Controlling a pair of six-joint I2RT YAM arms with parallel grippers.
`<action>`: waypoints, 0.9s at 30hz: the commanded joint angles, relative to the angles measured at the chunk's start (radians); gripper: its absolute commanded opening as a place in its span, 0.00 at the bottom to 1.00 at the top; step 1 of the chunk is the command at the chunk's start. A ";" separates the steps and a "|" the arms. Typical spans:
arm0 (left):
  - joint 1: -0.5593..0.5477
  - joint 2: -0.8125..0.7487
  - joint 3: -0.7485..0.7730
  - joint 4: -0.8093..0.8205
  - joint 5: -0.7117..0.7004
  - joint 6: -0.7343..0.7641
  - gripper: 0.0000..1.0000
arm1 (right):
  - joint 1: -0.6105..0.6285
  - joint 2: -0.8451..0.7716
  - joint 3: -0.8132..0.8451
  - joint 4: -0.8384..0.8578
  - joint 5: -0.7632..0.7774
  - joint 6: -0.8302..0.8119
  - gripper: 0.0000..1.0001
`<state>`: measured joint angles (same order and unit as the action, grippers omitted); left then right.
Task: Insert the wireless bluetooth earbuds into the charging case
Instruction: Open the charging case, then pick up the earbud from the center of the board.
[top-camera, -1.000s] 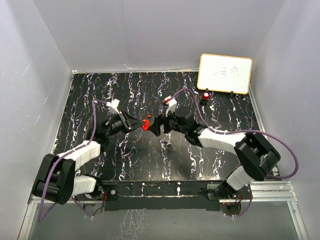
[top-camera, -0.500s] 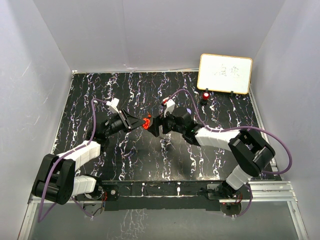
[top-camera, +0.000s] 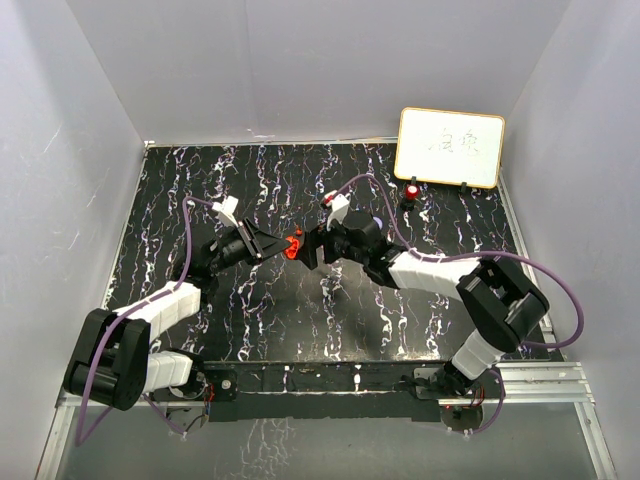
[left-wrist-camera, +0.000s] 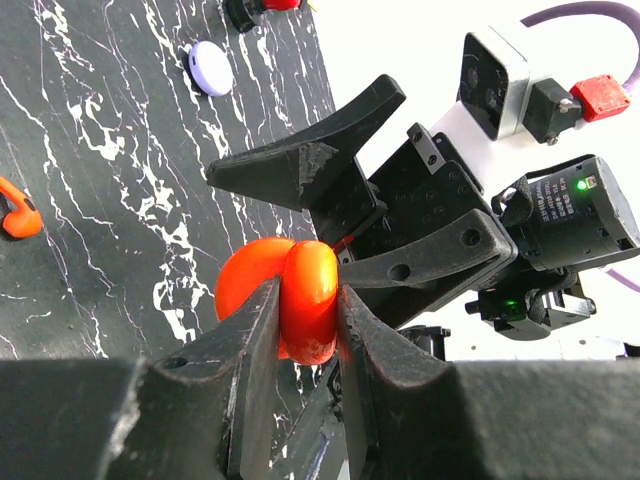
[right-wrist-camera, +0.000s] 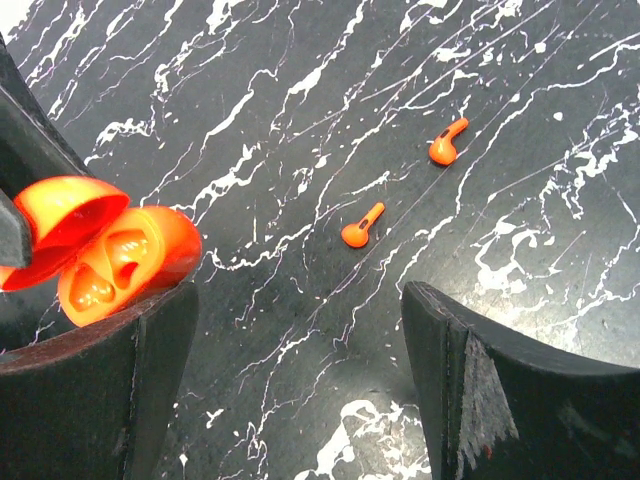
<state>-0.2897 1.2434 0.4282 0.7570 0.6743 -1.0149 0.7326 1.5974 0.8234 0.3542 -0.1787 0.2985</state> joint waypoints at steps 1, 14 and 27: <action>-0.008 0.006 0.006 0.013 0.067 -0.004 0.00 | 0.007 0.024 0.102 0.089 -0.018 0.001 0.81; -0.008 0.020 -0.022 0.071 0.062 -0.050 0.00 | 0.006 0.071 0.145 0.132 -0.037 0.023 0.81; 0.017 -0.005 0.025 -0.052 -0.009 -0.020 0.00 | -0.022 0.028 0.096 0.090 0.024 0.035 0.81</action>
<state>-0.2768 1.2606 0.4122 0.7731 0.6342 -1.0618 0.7200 1.6806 0.8940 0.3336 -0.1738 0.3023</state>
